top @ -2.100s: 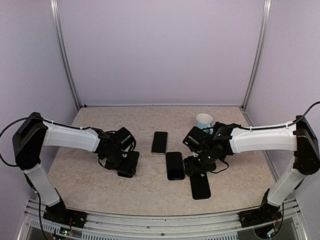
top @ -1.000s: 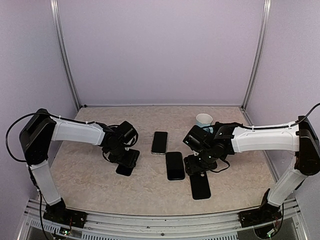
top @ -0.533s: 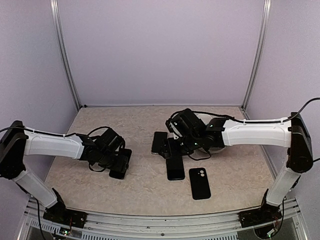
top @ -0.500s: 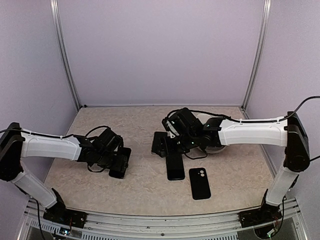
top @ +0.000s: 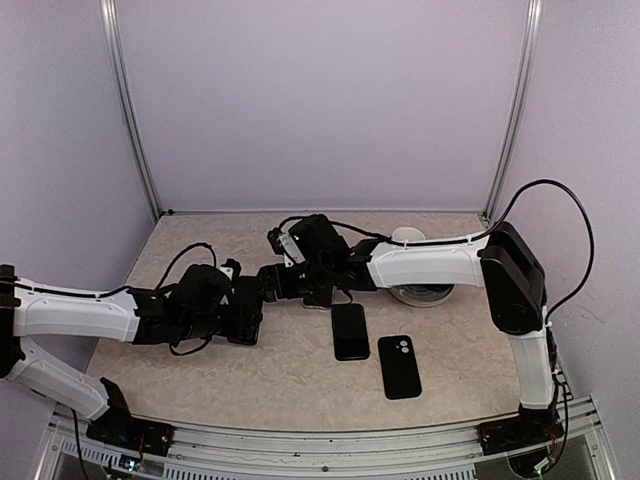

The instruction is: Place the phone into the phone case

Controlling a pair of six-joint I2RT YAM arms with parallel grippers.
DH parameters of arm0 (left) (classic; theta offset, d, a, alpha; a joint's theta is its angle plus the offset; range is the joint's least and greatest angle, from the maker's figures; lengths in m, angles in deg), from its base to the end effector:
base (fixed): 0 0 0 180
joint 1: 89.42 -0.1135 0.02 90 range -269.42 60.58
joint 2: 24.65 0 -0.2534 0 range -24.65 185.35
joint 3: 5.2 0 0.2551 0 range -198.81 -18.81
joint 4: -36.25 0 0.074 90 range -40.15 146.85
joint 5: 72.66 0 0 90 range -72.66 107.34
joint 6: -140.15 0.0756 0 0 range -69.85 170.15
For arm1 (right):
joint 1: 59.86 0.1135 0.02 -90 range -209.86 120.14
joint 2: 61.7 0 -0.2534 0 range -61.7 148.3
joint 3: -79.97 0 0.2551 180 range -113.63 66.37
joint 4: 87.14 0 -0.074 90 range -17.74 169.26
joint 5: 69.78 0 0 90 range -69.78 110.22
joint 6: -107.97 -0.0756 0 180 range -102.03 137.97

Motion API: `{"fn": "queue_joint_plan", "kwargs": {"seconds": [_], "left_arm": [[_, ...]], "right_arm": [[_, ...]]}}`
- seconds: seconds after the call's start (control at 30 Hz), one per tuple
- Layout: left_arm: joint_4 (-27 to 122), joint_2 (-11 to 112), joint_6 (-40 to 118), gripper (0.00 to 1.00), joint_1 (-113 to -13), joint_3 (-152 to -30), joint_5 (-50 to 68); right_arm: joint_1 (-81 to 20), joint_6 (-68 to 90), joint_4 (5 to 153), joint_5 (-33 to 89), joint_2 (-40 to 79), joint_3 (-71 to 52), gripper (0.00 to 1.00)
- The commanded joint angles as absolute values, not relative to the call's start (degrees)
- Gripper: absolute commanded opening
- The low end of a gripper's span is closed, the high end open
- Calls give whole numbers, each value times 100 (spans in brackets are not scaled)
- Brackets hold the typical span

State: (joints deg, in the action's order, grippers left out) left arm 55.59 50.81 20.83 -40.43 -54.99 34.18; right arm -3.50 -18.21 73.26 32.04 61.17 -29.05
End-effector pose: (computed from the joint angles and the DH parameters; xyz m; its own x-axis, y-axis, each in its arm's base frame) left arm 0.2067 -0.2043 0.1448 -0.6925 0.0821 -0.7167 0.2853 0.9437 -0.1676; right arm 0.2800 0.4487 0.1837 -0.7834 -0.1343 -0.6068 -0.5539 0.5937 0.5837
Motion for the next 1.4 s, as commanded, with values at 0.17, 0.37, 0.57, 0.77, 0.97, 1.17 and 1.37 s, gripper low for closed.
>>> {"fn": "queue_joint_plan", "kwargs": {"seconds": [0.17, 0.37, 0.57, 0.77, 0.97, 1.17, 1.37], "left_arm": [[5029, 4683, 2124, 50, -3969, -5416, 3603], [4832, 4769, 2214, 51, -3959, -5561, 3661], [4851, 4760, 2225, 55, -3914, -5625, 3570], [4767, 4443, 2545, 86, -3737, -5693, 3146], [4634, 3974, 3055, 82, -3647, -6051, 2212], [4752, 4237, 3363, 83, -3497, -6684, 1681], [4623, 4414, 3484, 85, -3415, -7191, 1132]], "right_arm": [[-492, -2347, 8151, 4472, 6592, -3183, 67], [-483, -2535, 8100, 5019, 6884, -3403, 35], [-507, -2368, 8139, 4989, 6455, -3107, 0], [-536, -1496, 7645, 4567, 5430, -2356, 0], [-573, 66, 6518, 3490, 3489, -1322, 0], [-792, 475, 6145, 3128, 1546, -34, 0], [-1261, 867, 6428, 4074, 95, 944, 0]]}}
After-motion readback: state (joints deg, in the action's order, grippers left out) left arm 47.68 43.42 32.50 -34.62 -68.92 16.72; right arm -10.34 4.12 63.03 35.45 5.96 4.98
